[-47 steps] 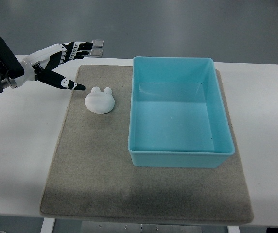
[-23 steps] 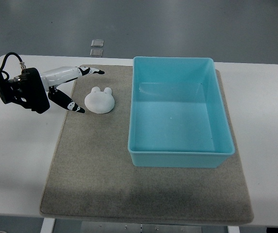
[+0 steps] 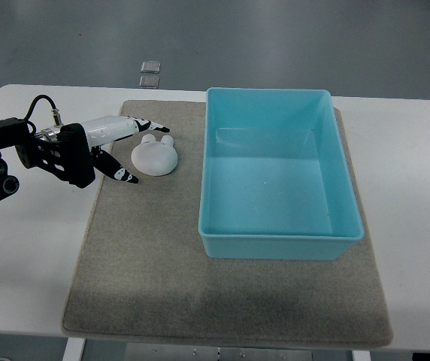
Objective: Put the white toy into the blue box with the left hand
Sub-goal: 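Close the left hand fingers around the white rabbit toy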
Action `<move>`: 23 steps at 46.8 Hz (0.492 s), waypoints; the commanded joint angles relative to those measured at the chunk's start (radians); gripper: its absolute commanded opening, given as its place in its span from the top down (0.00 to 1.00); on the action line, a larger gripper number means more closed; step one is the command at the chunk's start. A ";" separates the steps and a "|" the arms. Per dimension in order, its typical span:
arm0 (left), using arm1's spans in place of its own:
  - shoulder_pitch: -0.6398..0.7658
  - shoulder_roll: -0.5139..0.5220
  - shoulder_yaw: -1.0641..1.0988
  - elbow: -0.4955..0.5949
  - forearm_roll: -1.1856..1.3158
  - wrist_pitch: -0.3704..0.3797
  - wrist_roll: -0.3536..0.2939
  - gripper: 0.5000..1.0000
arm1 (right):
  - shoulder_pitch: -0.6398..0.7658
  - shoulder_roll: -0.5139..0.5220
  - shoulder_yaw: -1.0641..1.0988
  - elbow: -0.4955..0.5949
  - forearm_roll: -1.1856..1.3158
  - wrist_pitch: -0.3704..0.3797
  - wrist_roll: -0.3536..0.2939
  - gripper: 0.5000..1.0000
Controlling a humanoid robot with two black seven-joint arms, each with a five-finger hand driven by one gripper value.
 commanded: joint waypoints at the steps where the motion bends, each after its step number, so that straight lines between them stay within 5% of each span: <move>1: 0.001 -0.009 0.002 0.007 0.002 0.000 -0.001 0.20 | 0.000 0.000 0.000 0.000 0.000 0.000 0.000 0.13; 23: -0.001 -0.051 0.002 0.085 0.062 0.000 -0.001 0.35 | 0.000 0.000 0.000 0.000 0.000 0.000 0.000 0.13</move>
